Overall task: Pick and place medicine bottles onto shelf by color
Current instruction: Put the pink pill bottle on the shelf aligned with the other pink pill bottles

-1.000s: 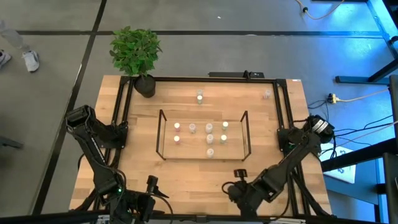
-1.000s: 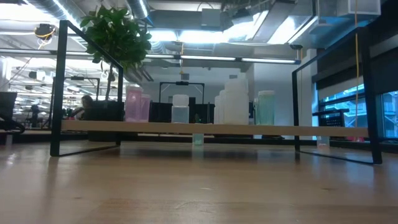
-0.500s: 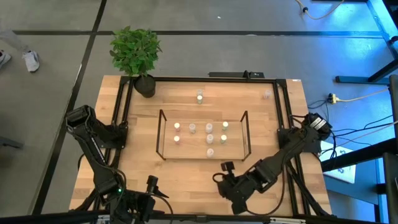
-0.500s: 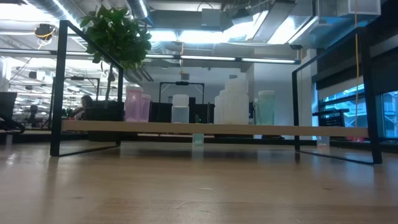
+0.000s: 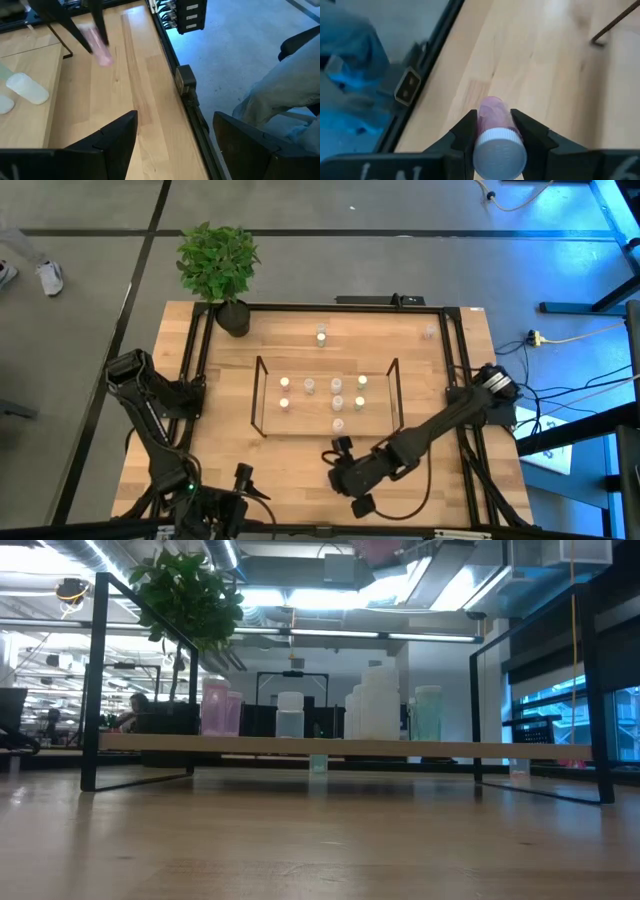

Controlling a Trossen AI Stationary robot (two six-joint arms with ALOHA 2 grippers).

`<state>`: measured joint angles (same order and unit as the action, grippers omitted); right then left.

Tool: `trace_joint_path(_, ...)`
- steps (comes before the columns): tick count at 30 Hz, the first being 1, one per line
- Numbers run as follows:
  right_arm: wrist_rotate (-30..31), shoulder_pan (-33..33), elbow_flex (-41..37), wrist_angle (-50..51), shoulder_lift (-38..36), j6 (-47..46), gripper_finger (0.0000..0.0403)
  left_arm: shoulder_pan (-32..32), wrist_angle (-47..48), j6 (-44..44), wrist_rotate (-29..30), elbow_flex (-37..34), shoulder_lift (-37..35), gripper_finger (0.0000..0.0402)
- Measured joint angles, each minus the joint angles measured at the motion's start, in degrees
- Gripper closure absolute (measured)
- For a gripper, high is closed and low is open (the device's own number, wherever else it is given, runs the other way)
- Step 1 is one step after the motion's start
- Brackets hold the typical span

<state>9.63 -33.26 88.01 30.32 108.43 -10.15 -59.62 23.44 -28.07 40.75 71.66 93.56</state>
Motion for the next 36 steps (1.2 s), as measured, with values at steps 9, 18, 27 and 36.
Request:
trace_joint_path(9,-1.6,0.1,0.0,7.9,4.7,-7.5,0.0295,-1.3,0.0,-1.7,0.0,0.0,0.0,0.0149)
trace_joint_path(18,-3.2,0.0,-0.2,18.5,5.6,-19.7,0.0295,-1.4,0.0,-1.7,0.0,0.0,0.0,0.0149)
trace_joint_path(27,-4.0,0.0,-0.2,17.3,7.4,-19.6,0.0295,-1.3,0.0,-1.7,0.0,0.0,0.0,0.0149)
trace_joint_path(36,-4.4,0.0,-0.1,17.2,10.5,-19.5,0.0295,-1.3,0.0,-1.7,0.0,0.0,0.0,0.0149)
